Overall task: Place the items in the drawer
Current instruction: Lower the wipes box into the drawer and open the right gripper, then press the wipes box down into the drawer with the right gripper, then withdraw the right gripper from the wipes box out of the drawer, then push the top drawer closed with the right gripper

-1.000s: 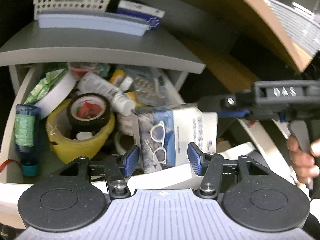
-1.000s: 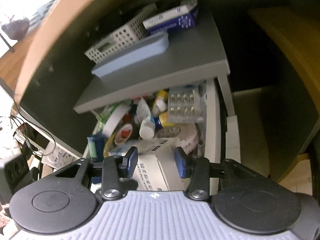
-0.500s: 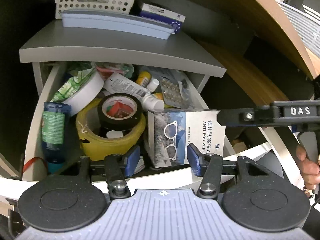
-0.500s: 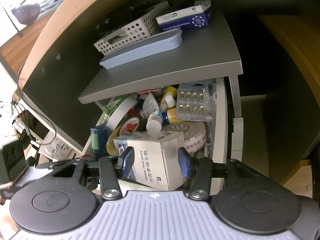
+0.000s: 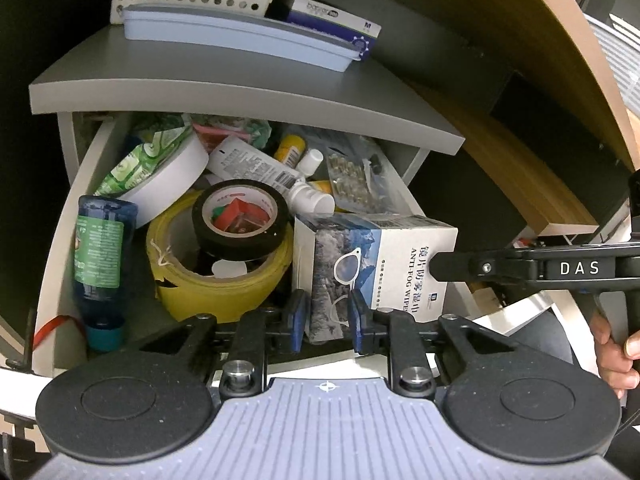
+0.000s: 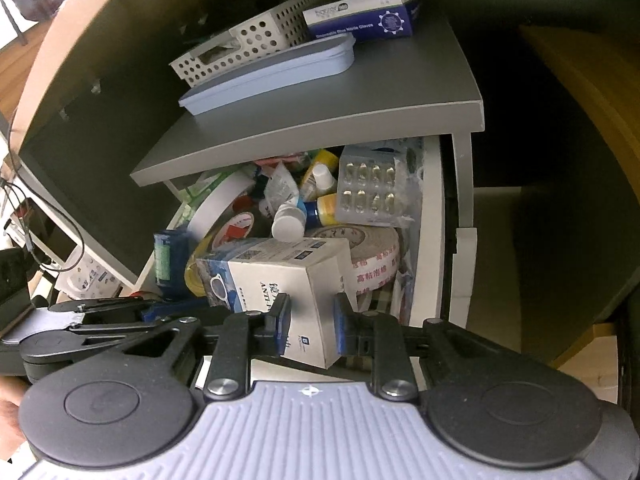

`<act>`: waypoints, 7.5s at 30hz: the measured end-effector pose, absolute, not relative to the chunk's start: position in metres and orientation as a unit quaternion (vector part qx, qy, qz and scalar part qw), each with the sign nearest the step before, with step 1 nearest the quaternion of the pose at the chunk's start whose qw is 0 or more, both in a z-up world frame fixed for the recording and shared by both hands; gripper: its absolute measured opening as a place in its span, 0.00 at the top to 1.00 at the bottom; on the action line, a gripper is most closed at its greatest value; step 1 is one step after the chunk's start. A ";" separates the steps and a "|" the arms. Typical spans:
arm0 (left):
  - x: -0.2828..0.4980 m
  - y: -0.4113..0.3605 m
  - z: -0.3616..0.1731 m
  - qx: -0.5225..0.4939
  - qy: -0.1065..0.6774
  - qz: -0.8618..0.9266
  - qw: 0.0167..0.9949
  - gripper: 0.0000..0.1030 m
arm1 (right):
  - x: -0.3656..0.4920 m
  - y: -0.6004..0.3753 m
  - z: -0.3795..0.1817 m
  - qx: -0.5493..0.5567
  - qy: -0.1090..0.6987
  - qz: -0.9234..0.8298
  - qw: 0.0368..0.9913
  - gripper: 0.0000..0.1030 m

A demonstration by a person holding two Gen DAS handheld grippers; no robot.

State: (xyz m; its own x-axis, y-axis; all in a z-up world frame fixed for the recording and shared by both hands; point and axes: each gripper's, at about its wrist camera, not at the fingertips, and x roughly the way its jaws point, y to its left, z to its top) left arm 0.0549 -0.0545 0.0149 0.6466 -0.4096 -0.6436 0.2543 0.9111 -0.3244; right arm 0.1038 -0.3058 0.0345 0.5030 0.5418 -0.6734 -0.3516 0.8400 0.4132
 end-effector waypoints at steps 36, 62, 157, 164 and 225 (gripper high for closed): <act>0.079 -0.036 0.031 -0.179 0.386 -0.194 0.884 0.77 | 0.107 -0.310 0.040 0.112 0.435 0.243 0.860 0.74; 0.087 -0.055 0.020 -0.225 0.414 -0.210 0.857 0.70 | 0.110 -0.331 0.038 0.114 0.431 0.213 0.869 0.71; 0.083 -0.026 0.050 -0.151 0.369 -0.194 0.897 0.41 | 0.098 -0.330 0.074 0.116 0.406 0.225 0.878 0.21; 0.052 -0.016 0.061 -0.125 0.330 -0.176 0.919 0.27 | 0.070 -0.319 0.081 0.115 0.384 0.229 0.887 0.11; 0.032 0.003 0.006 -0.089 0.316 -0.074 0.942 0.00 | 0.051 -0.283 0.018 0.064 0.298 0.159 0.939 0.00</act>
